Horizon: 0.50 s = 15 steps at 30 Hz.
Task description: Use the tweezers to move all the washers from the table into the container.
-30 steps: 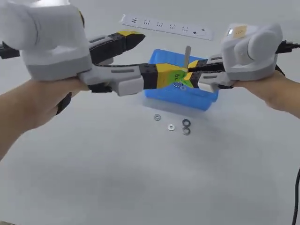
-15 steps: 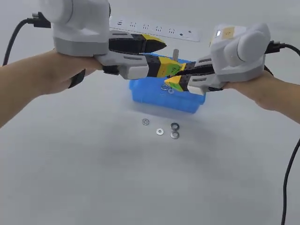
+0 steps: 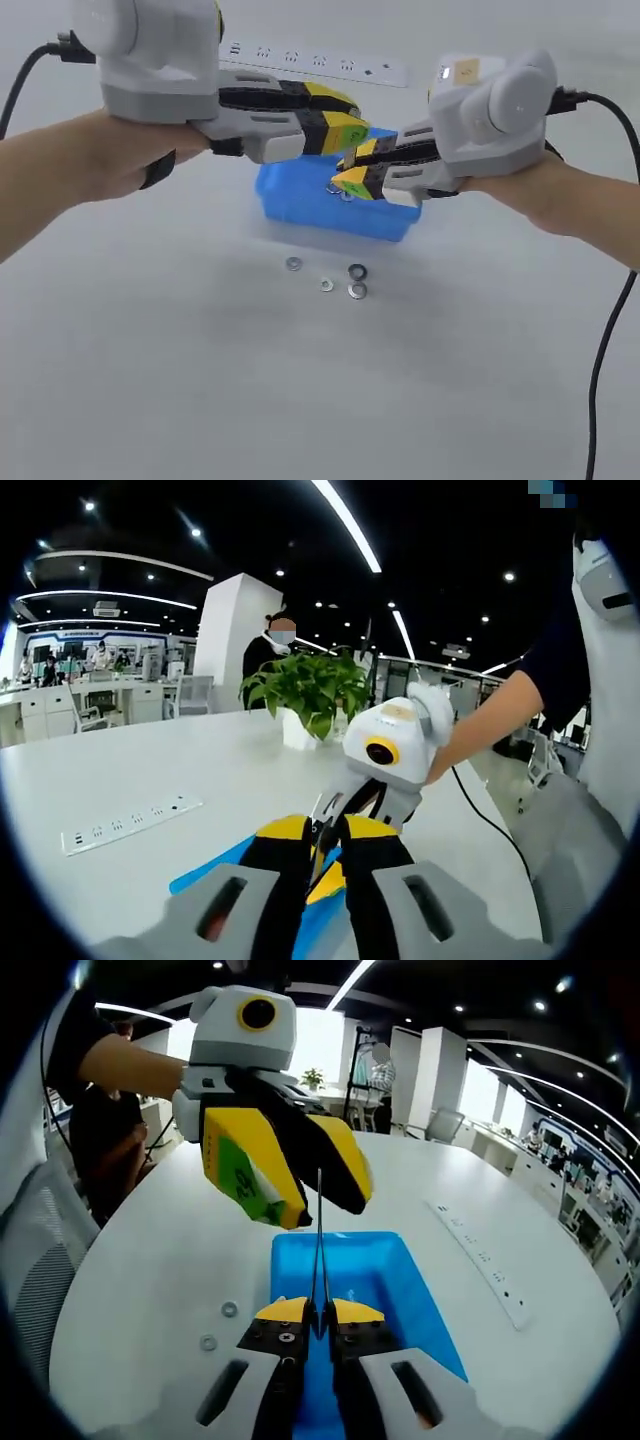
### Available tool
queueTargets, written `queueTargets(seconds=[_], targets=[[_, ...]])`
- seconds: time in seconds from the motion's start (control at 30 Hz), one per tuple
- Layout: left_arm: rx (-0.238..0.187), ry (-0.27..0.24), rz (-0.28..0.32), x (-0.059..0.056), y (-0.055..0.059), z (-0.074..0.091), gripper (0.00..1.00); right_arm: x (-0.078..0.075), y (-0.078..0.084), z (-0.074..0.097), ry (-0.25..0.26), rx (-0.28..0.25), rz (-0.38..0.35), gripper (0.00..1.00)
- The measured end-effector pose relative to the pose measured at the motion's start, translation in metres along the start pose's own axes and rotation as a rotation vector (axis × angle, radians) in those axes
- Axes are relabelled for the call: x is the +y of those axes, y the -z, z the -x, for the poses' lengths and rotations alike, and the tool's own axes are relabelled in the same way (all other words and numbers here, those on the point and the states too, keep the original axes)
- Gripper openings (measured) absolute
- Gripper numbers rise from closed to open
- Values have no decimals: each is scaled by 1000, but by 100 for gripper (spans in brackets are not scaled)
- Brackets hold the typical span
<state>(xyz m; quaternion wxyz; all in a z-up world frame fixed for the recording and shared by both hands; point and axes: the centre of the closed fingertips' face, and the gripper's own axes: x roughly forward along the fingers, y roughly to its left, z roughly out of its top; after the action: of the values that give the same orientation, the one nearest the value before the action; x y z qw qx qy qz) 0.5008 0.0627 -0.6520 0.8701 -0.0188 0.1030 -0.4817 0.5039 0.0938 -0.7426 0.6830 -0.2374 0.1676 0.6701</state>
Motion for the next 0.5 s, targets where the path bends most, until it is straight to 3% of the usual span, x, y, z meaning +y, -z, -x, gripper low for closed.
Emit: queueTargets(seconds=[0.1, 0.23, 0.4, 0.47, 0.5], targets=[[-13, 27, 0, -2, -4, 0, 9, 0, 0, 0, -3, -1, 2, 8], [13, 83, -16, -9, -2, 0, 8, 3, -1, 1, -18, 0, 21, 8], [39, 77, -116, -8, -2, -2, 7, 2, 0, 1, -16, 3, 21, 8], [48, 89, -117, -9, -1, -3, 7, 2, 1, 0, -15, 6, 21, 8], [58, 93, -153, -10, 0, -4, 7, 2, 1, 0, -18, 9, 25, 8]])
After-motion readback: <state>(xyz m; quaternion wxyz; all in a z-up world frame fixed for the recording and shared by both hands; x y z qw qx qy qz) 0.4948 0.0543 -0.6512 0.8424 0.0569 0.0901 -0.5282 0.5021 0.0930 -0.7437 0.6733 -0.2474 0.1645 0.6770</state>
